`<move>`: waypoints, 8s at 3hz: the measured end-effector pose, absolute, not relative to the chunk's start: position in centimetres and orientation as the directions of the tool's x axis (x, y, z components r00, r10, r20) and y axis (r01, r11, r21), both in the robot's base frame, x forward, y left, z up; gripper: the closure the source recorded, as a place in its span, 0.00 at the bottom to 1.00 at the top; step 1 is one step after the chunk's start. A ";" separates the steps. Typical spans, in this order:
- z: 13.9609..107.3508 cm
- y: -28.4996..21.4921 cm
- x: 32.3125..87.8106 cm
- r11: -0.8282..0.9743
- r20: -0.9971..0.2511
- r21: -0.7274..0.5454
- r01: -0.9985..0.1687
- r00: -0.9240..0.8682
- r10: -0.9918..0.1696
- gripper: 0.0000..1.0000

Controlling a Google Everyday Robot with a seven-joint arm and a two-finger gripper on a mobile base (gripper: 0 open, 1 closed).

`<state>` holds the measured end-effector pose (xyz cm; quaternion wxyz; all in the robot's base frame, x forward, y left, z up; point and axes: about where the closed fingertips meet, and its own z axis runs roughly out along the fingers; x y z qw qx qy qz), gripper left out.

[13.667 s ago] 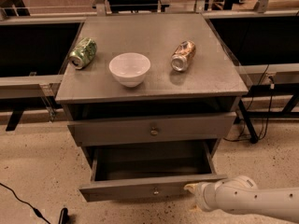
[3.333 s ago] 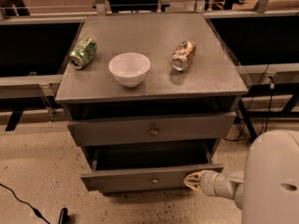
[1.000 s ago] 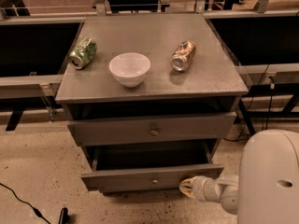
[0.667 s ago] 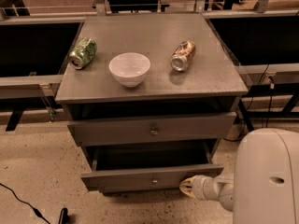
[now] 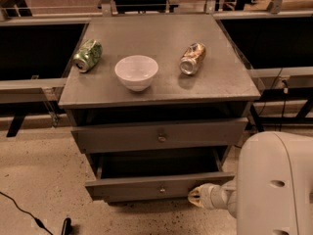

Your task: Close middle drawer

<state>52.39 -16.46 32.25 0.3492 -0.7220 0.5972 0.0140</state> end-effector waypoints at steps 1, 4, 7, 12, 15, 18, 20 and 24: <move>32.3 -16.4 52.2 -0.043 -0.437 -0.487 -0.872 0.286 -0.852 1.00; 32.2 -15.8 52.3 -0.088 -0.397 -0.463 -0.882 0.295 -0.869 1.00; 32.0 -16.2 52.2 -0.144 -0.331 -0.438 -0.888 0.308 -0.892 1.00; 31.3 -16.6 50.6 -0.224 -0.259 -0.374 -0.900 0.334 -0.906 1.00; 29.9 -17.2 50.9 -0.235 -0.232 -0.351 -0.907 0.327 -0.916 1.00; 30.6 -16.5 52.1 -0.249 -0.230 -0.377 -0.892 0.351 -0.908 1.00; 30.6 -16.4 52.1 -0.249 -0.230 -0.377 -0.892 0.351 -0.908 0.59; 33.8 -17.0 49.4 -0.297 -0.195 -0.405 -0.865 0.399 -0.896 0.80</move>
Offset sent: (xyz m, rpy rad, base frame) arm 0.0910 0.0273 0.0351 0.0727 -0.0222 0.1600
